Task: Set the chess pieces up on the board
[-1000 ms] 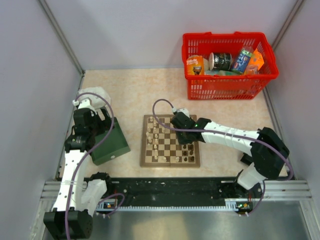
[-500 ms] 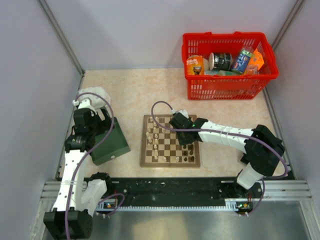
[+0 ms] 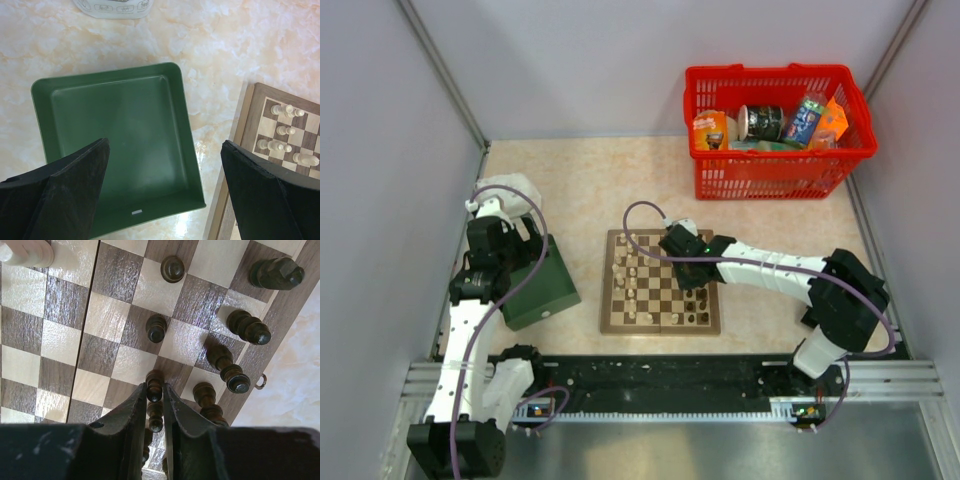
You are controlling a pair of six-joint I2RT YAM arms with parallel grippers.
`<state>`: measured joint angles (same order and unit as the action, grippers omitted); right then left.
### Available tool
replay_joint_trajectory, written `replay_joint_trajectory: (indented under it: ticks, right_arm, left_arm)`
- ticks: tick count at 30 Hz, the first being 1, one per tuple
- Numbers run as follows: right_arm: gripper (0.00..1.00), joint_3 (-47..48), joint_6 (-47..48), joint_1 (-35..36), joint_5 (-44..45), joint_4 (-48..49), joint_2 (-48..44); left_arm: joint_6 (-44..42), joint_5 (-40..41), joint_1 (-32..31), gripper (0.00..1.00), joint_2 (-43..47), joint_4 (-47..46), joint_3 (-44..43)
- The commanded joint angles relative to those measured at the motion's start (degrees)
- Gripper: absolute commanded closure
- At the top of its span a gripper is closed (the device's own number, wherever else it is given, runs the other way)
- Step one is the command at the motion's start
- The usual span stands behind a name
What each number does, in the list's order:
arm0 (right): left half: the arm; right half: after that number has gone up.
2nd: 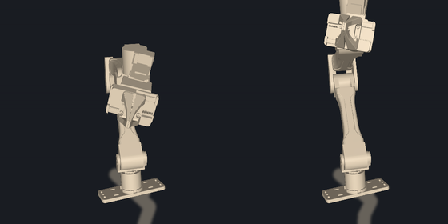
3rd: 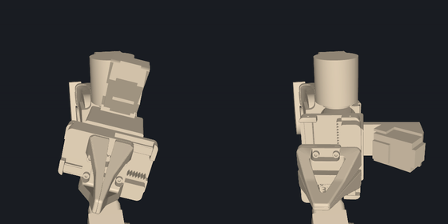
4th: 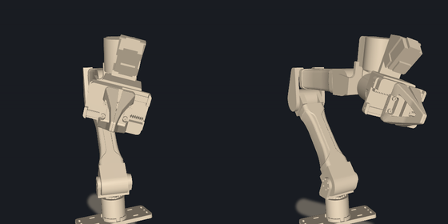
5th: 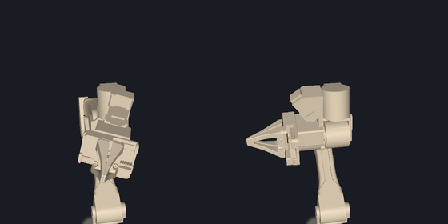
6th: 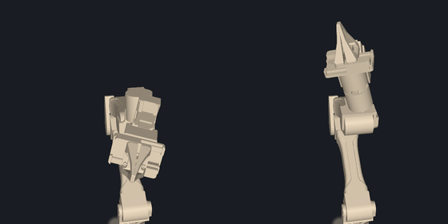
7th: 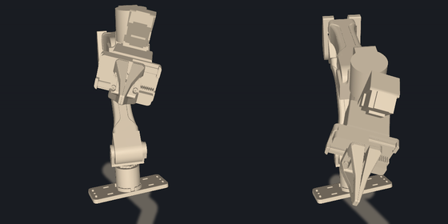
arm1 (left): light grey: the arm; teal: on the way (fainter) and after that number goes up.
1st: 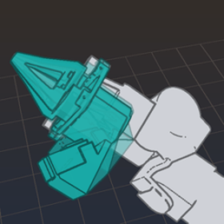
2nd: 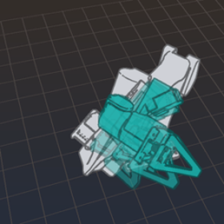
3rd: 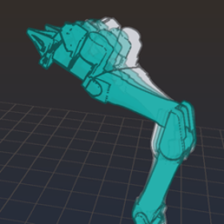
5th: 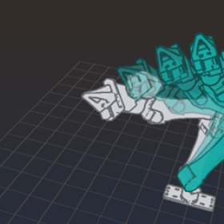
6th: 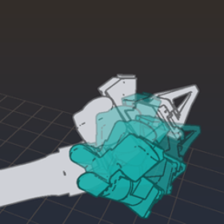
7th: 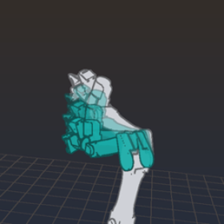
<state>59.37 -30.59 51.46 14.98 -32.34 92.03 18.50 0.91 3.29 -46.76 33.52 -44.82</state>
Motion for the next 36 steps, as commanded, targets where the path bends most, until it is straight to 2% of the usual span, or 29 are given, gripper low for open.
replay_joint_trajectory:
  ticks: [1,5,36]
  right_arm:
    - [0.81,2.06,0.09,-1.1,1.36,1.58,0.26]
    - [0.83,1.89,0.09,-1.28,1.28,1.4,0.08]
    - [0.84,1.45,-0.17,-1.54,0.58,-1.41,-2.73]
  left_arm:
    - [-0.31,0.15,-0.13,0.01,0.09,-1.35,-0.44]
    - [-0.31,0.15,0.05,0.01,0.01,-1.44,-0.45]
    - [-0.22,-0.03,0.05,0.01,0.01,-1.44,-0.27]
